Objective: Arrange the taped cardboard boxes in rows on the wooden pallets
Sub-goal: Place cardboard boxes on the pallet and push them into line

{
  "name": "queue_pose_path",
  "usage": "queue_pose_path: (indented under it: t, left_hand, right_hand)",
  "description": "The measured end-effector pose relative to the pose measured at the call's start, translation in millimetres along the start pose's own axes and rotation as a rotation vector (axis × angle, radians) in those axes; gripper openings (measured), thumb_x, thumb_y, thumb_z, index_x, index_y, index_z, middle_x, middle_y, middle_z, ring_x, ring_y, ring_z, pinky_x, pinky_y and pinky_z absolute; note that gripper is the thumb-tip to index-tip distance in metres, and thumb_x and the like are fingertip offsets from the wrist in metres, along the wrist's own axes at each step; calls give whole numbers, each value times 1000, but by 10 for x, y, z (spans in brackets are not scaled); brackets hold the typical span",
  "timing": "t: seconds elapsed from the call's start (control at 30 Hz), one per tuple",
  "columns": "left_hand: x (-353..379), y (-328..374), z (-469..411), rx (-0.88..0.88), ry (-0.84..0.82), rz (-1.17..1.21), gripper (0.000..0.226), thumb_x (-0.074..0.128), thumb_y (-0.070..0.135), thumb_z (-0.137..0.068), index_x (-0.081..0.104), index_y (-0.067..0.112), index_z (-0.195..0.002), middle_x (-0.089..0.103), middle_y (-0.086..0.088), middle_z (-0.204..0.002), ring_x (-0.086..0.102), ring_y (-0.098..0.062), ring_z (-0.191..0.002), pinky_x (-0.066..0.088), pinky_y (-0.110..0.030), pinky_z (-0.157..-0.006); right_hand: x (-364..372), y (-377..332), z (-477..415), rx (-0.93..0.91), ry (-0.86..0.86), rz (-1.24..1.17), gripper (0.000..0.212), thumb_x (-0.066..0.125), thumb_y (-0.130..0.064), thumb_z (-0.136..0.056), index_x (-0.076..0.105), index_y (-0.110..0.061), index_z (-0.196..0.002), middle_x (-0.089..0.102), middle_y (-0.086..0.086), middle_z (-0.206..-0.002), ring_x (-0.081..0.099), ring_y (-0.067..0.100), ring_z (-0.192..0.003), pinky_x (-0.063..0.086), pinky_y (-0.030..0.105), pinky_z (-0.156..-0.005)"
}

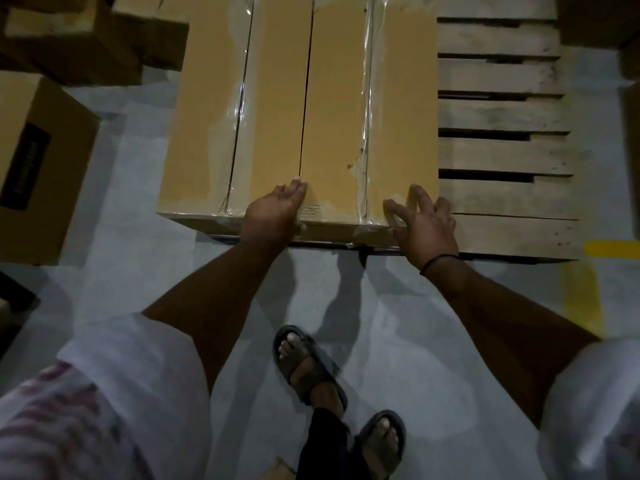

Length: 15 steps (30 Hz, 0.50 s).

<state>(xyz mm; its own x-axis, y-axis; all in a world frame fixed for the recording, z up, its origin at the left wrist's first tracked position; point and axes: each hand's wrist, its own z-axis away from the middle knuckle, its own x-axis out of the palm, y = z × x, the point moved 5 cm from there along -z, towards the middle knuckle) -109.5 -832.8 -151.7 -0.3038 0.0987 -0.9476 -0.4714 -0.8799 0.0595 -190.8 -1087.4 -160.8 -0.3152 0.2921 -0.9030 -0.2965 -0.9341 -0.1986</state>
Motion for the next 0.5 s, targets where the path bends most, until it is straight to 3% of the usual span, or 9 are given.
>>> queue_pose_path:
  t: [0.3,0.5]
  left_hand:
    - [-48,9,36,-1,101,1,82,82,29,-84,43,14,-154,47,-6,-157,57,-32,-134,57,-48,-90]
    - [-35,15,4,-63,-5,137,93,77,50,-84,31,20,-159,34,-2,-165,42,-28,-145,49,-49,-105]
  right_hand:
    - [11,3,7,10,3,-14,51,62,-31,-98,47,-46,-144,12,3,-166,16,46,-145,32,61,-112]
    - [12,7,82,38,-30,-101,55,60,-50,-94,43,-46,-147,8,-3,-168,10,44,-147,26,60,-115]
